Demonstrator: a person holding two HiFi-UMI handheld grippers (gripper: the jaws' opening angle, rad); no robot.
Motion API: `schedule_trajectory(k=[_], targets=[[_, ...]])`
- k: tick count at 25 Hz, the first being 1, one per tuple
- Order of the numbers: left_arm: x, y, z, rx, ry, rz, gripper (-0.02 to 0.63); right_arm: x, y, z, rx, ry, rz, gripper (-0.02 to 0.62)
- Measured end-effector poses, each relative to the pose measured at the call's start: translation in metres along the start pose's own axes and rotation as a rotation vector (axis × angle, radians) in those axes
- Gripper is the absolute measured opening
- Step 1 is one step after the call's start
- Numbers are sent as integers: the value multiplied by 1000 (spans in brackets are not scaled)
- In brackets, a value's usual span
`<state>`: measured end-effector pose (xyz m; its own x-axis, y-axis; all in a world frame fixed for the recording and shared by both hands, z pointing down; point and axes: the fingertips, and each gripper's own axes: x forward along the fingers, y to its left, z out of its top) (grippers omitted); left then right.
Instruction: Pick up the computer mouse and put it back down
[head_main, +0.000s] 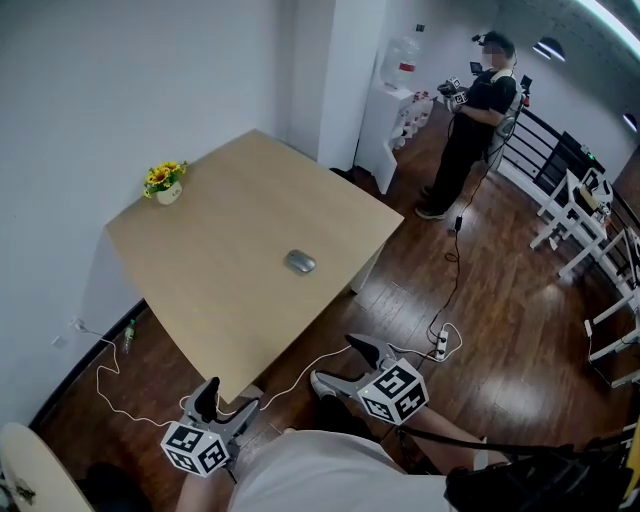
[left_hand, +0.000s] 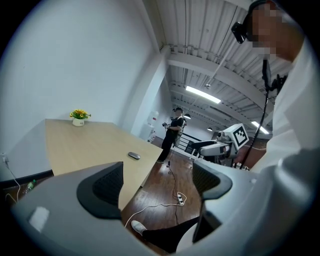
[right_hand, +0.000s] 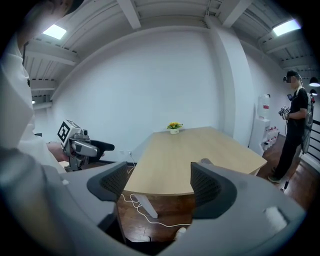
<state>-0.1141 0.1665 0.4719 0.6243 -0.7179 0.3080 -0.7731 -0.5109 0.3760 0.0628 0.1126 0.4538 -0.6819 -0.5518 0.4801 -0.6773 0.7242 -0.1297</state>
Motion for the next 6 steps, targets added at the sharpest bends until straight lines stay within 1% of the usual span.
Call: schedule_trajectory(k=[6], targets=[[-27, -2, -11, -23, 13, -4, 408, -5, 29, -5, 5, 18, -2, 399]])
